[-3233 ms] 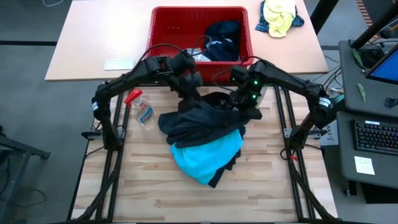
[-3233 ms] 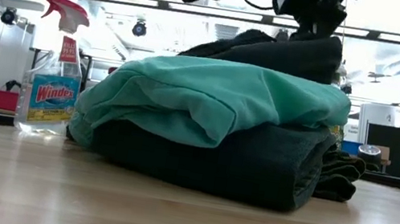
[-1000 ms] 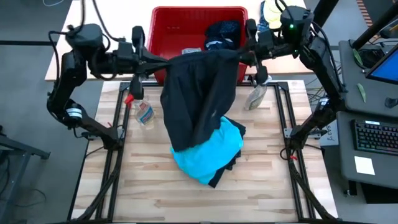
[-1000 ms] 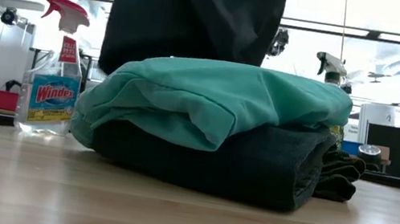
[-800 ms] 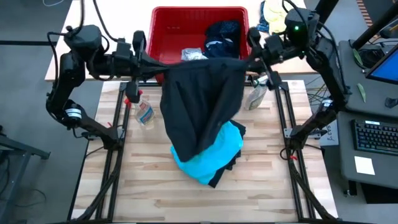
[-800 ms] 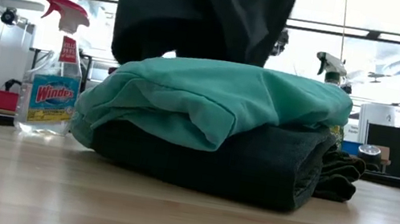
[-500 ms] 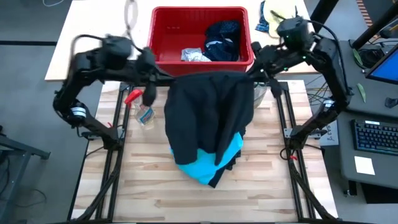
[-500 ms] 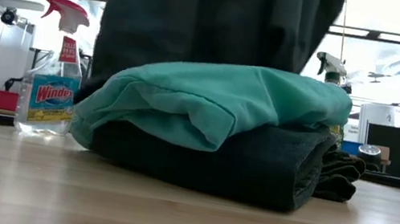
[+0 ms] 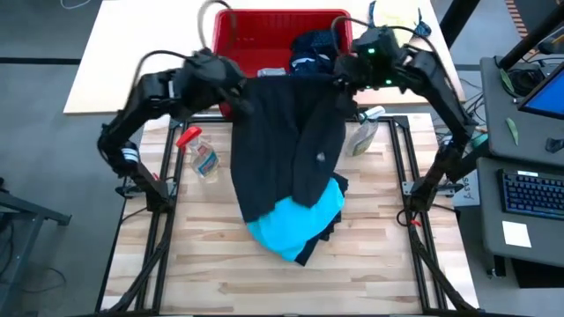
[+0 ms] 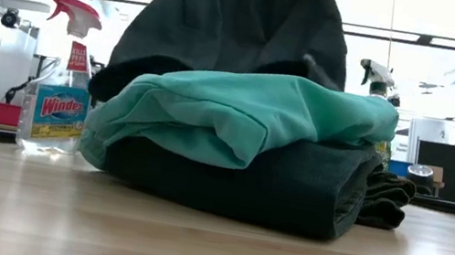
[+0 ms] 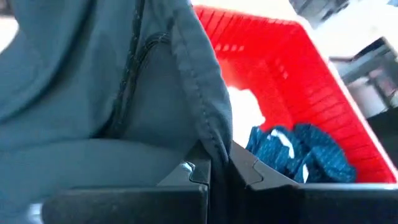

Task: Fold Laundry from Bin
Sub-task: Fold the black shorts

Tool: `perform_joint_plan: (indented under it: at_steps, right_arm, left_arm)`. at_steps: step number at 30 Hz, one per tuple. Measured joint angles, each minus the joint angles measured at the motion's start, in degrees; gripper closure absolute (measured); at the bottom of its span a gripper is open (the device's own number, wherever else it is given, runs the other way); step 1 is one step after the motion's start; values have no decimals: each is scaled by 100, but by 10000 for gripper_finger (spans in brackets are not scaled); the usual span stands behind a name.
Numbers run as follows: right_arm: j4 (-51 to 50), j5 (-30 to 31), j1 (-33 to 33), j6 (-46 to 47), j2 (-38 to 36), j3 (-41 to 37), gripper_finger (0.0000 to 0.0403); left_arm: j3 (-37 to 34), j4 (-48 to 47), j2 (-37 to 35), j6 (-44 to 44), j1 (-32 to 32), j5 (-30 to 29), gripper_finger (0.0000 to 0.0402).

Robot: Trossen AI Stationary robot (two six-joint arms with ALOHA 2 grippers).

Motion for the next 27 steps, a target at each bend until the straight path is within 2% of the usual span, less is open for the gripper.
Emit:
perform_joint_plan:
  at_steps: [3,5,8,10,12,16,18,20,22,23,27]
  right_arm:
    - [74,-67,96,288,-291,-4,394]
    - [144,-365,146,517,-529,2,394]
    - [60,-1296,238,839,-845,0,394]
    - [71,-1891,264,1130,-1031,0,394]
    - [90,-2516,318,1461,-1170,0,394]
    - [-383,-4196,541,2046,-1233,2,394]
    - [-1037,-4230,767,2223,-1167,-9,394]
    - [-1772,-3714,1033,2188,-1050,-59,394]
    - [-1603,-3012,1260,2182,-997,-259,394]
    - [-1454,-2847,1352,2196,-990,-375,394]
    - [-825,-2818,1469,2027,-973,-823,394]
  left_arm:
    - [-5,425,-226,-16,-86,-155,401]
    - [108,607,-383,201,-200,145,401]
    - [61,643,-675,568,-338,1694,401]
    - [52,574,-771,492,-385,2666,401]
    - [46,490,-810,192,-403,3264,401]
    - [6,267,-712,9,-479,4566,401]
    - [-74,146,-567,145,-557,4782,401]
    - [-240,122,-391,324,-585,4786,401]
    - [-464,125,-231,511,-573,4757,401]
    - [-566,132,-160,577,-569,4759,401]
    - [-1018,365,19,619,-575,4967,401]
